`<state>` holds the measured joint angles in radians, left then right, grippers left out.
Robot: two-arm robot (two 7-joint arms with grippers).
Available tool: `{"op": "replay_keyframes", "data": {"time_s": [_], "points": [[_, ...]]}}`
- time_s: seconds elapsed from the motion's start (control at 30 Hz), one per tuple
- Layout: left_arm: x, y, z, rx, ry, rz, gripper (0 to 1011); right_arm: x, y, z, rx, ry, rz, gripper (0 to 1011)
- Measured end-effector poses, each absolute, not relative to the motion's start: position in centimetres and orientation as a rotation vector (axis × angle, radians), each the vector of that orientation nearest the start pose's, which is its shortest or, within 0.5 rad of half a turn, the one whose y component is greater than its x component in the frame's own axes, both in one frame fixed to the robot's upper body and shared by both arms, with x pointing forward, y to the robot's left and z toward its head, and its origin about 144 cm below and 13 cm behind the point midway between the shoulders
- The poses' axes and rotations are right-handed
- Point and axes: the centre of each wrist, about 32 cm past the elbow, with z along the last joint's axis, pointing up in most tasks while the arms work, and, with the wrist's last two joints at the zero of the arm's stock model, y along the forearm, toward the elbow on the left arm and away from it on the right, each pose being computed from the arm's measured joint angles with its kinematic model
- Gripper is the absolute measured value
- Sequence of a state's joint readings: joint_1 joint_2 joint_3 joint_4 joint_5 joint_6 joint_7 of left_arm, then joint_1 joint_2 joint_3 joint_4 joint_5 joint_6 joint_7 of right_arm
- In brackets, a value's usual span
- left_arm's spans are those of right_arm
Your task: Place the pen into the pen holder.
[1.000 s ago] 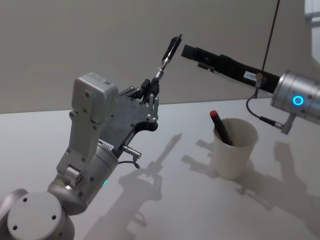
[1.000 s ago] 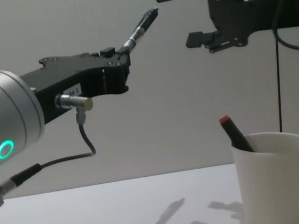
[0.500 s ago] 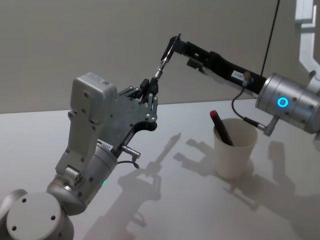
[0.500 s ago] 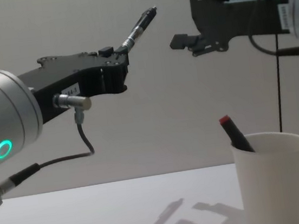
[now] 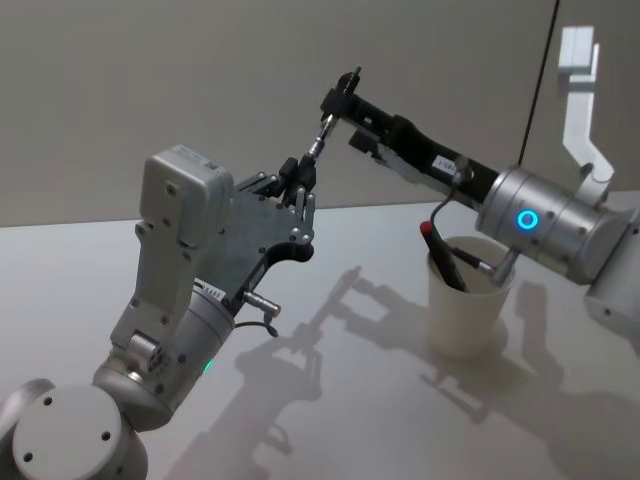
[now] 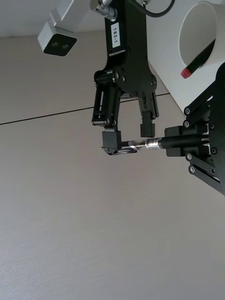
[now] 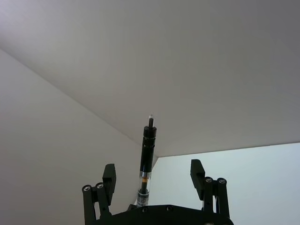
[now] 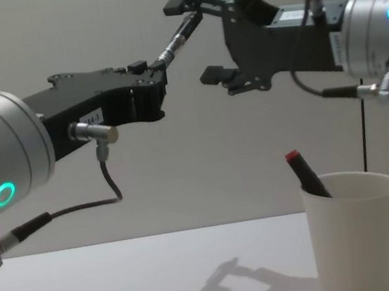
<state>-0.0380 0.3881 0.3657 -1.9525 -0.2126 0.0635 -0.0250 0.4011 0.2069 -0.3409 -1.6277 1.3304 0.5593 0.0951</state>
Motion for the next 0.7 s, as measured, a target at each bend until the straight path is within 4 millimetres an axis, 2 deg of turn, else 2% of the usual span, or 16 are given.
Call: {"op": "replay_keyframes", "data": {"time_s": [0.7], "points": [[42.8, 19.3, 124.4, -0.073, -0.261, 1.086, 130, 53.2, -14.7, 127.7, 0.442, 0.889, -0.591, 1001]]}}
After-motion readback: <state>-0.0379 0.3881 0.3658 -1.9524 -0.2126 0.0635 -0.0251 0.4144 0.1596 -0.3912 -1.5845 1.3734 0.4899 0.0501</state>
